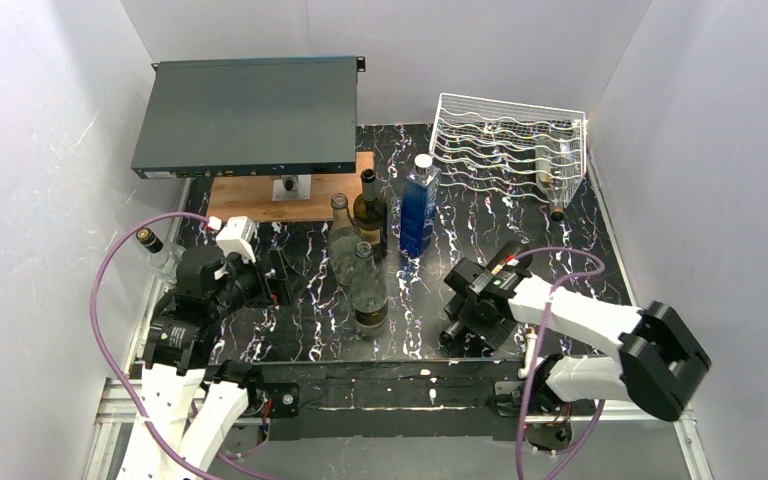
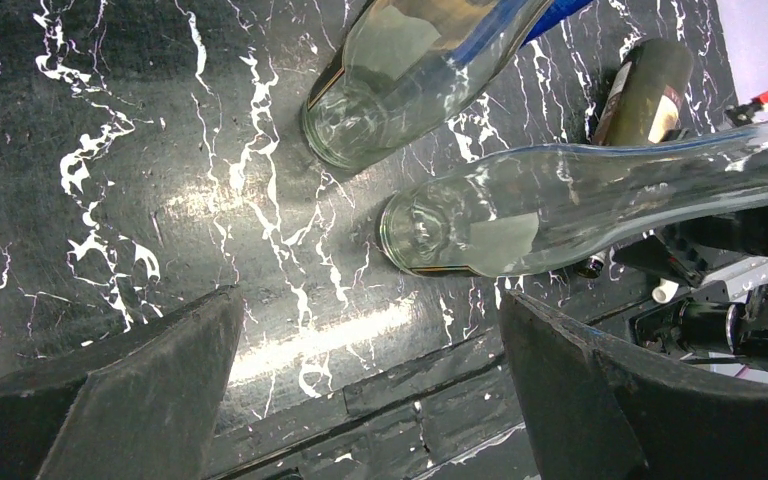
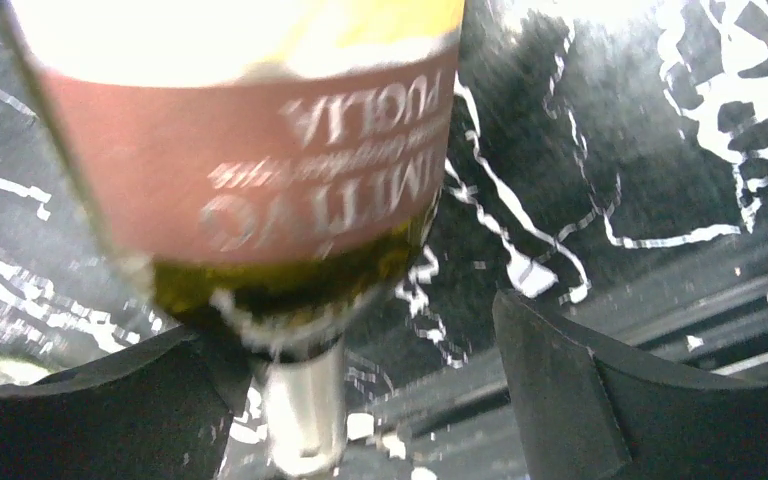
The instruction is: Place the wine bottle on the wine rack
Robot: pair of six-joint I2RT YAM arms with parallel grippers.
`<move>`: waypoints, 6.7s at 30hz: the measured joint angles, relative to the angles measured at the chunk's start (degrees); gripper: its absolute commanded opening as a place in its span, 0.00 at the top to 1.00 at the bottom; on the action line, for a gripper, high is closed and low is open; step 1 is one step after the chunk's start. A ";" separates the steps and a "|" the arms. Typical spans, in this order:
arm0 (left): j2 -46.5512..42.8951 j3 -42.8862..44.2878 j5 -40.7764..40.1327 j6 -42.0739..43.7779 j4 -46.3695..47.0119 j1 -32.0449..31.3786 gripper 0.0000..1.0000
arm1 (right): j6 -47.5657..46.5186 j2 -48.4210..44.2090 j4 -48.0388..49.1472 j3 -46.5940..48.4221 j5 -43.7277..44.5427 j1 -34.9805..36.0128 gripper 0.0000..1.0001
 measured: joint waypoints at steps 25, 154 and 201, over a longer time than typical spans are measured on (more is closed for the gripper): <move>1.11 0.00 -0.04 -0.39 0.00 0.35 0.01 | -15.06 7.80 7.50 0.92 5.55 0.15 0.46; 0.13 -0.22 -0.68 -0.48 -0.02 0.76 0.01 | -71.43 9.90 38.21 4.52 -7.30 -40.46 0.99; 0.85 -0.22 -0.72 -0.50 -0.07 0.74 0.01 | -82.88 33.03 62.16 12.74 2.10 -40.94 0.99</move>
